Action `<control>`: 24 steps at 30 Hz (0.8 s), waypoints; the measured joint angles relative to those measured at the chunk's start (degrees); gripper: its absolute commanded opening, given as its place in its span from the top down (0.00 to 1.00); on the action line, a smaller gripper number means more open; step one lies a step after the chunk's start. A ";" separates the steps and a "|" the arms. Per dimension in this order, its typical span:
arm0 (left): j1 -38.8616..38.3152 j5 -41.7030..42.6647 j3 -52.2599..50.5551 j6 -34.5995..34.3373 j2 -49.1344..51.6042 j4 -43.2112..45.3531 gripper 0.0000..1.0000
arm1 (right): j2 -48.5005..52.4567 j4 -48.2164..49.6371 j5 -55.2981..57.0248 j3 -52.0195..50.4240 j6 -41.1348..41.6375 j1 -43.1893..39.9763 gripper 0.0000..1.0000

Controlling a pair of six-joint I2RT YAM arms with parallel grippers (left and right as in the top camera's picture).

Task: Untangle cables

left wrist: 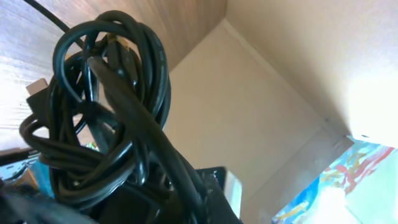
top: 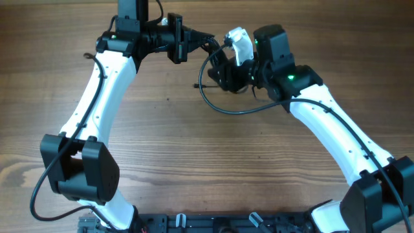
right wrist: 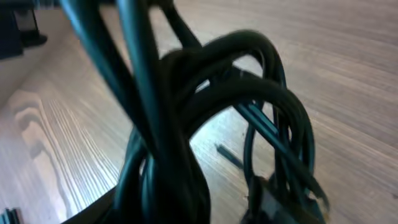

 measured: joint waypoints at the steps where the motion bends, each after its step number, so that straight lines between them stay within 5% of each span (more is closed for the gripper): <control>1: 0.00 0.22 0.00 -0.13 0.00 0.02 0.96 | 0.00 0.48 0.11 0.00 0.66 0.00 0.69; 6: -0.46 -0.57 0.00 1.62 0.00 -0.44 0.96 | 0.00 0.35 0.26 0.35 2.75 0.52 0.92; 13: -1.27 -15.63 0.04 13.75 -0.04 -9.79 0.96 | 0.61 -6.60 -1.38 0.83 9.01 -0.28 0.94; 24: -2.49 -35.30 -0.33 21.75 -2.67 -12.70 0.96 | 0.66 -13.09 -1.53 1.95 11.19 -2.10 0.94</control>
